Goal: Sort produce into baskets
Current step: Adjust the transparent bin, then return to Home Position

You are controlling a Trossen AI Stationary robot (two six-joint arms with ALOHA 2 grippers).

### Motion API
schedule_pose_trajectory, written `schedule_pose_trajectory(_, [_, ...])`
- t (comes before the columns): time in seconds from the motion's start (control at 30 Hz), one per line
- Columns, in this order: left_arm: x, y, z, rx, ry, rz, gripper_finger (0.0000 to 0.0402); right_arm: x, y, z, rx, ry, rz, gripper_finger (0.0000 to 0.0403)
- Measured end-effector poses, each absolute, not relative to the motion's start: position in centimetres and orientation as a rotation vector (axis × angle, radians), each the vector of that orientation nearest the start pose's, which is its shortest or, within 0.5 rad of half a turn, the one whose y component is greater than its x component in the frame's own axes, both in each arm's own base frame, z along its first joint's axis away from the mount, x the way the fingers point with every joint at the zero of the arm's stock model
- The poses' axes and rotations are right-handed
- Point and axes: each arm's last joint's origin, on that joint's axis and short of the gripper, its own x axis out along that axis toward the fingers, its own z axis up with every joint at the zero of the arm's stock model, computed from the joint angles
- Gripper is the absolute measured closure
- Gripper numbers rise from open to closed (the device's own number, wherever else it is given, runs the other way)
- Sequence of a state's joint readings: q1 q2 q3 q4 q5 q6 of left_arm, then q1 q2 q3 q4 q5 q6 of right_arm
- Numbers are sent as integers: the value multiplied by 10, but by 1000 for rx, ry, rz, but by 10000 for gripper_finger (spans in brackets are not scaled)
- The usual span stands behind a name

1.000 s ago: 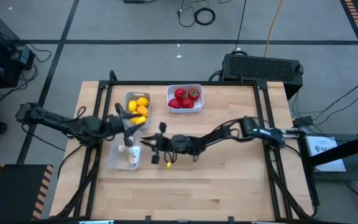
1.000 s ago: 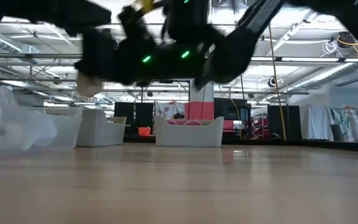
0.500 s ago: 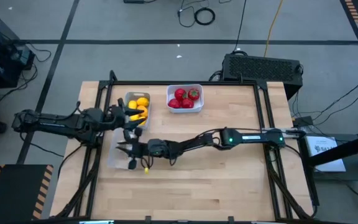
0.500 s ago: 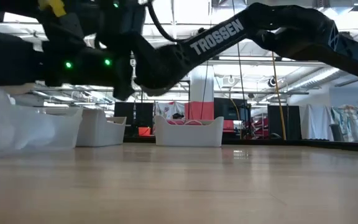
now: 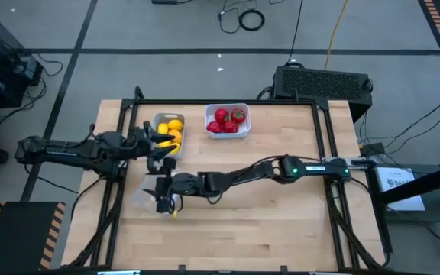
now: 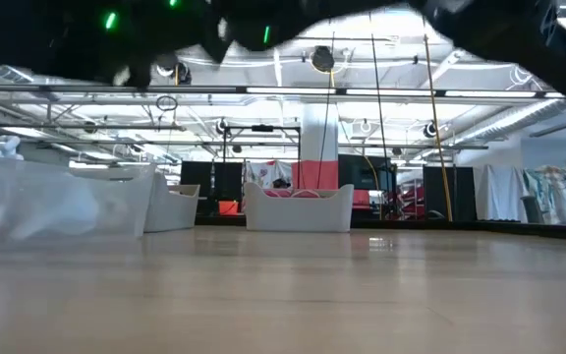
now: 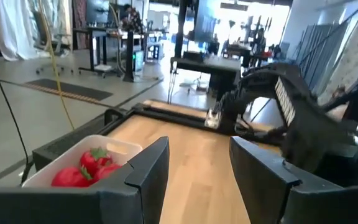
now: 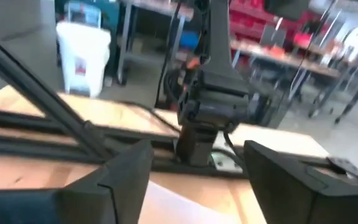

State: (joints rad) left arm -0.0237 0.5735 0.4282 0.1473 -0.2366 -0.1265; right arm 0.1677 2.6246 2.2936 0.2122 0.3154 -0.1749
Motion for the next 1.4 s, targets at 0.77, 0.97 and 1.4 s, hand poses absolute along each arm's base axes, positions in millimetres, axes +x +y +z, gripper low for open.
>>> schedule_pose_trajectory(0.77, [134, 3, 253, -158, 175, 201, 226, 518, 126, 146, -236, 866, -361, 393])
schedule_pose_trajectory(0.97, [140, 3, 248, -148, 226, 205, 226, 528, 97, 134, -183, 798, -404, 394])
schedule_pose_trajectory(1.4, [151, 2, 238, -135, 304, 216, 226, 543, 48, 141, -88, 685, -475, 402])
